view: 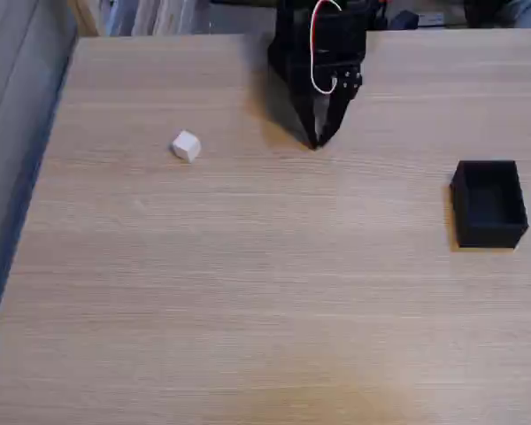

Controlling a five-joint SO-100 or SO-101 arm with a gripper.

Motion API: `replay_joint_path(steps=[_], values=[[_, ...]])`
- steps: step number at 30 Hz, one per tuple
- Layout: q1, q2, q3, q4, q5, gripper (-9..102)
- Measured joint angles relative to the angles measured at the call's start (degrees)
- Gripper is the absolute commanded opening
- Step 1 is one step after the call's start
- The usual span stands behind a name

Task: Pick a white block and place it in the black box.

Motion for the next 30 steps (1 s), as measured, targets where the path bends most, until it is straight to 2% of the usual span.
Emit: replay_joint_path(steps=[30], values=[[-1.2,0.0,0.0,-0.1,-0.2,0]])
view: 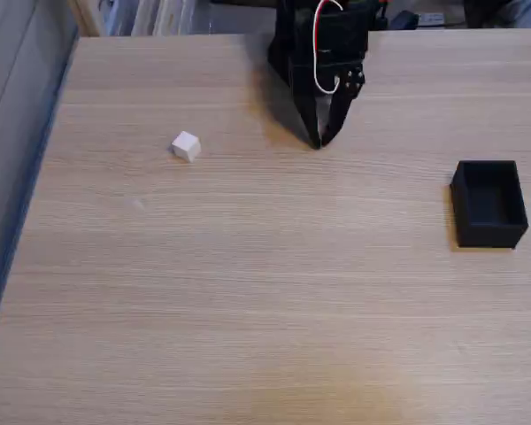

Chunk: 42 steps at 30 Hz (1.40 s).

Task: Pick a white block and place it in the black box.

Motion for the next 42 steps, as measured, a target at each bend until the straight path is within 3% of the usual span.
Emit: replay_joint_path(steps=[32,42], values=[[5.4,-0.2,-0.1,-0.3,-2.4,0],[13.4,-12.4,-12.0,-3.2,-3.3,8]])
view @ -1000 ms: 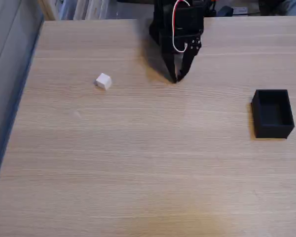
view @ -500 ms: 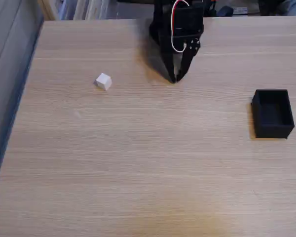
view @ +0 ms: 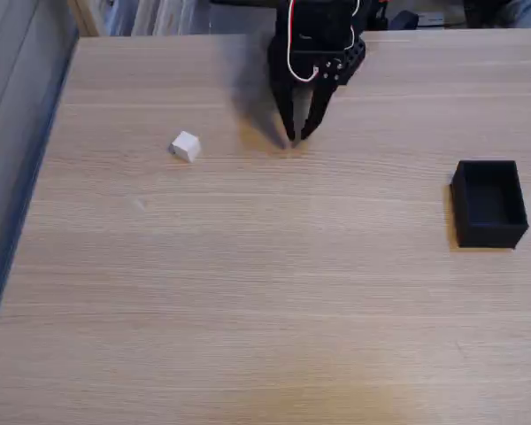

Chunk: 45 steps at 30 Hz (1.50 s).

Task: Pick a white block and place it in the black box.

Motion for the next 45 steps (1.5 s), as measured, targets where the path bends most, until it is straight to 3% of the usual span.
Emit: replay_joint_path(steps=[9,21,27,35,45], values=[[12.2,-13.4,-12.8,-0.1,-1.0,17],[31.3,-27.2,-23.5,0.6,-14.7,37],[36.7,-30.6,-25.1,-1.8,-19.2,36],[41.7,-40.2,-25.6,-13.0,-22.8,36],[45.4,-50.3,-27.8,-19.3,-27.0,36]])
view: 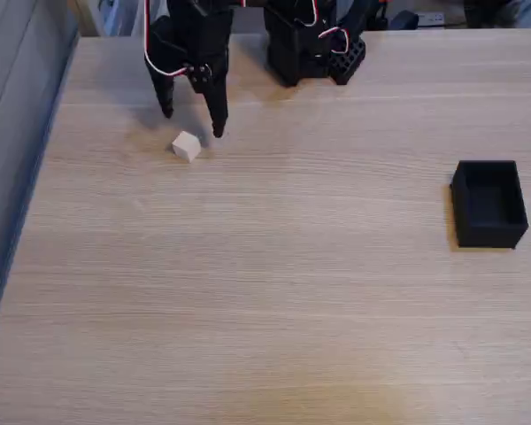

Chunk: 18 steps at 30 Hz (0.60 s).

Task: Pick a white block and place it in the black box.

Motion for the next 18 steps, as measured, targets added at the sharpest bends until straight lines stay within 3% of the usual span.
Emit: replay_joint_path(steps=[18], values=[[1.1,-9.6,-1.6,-8.9,-1.0,36]])
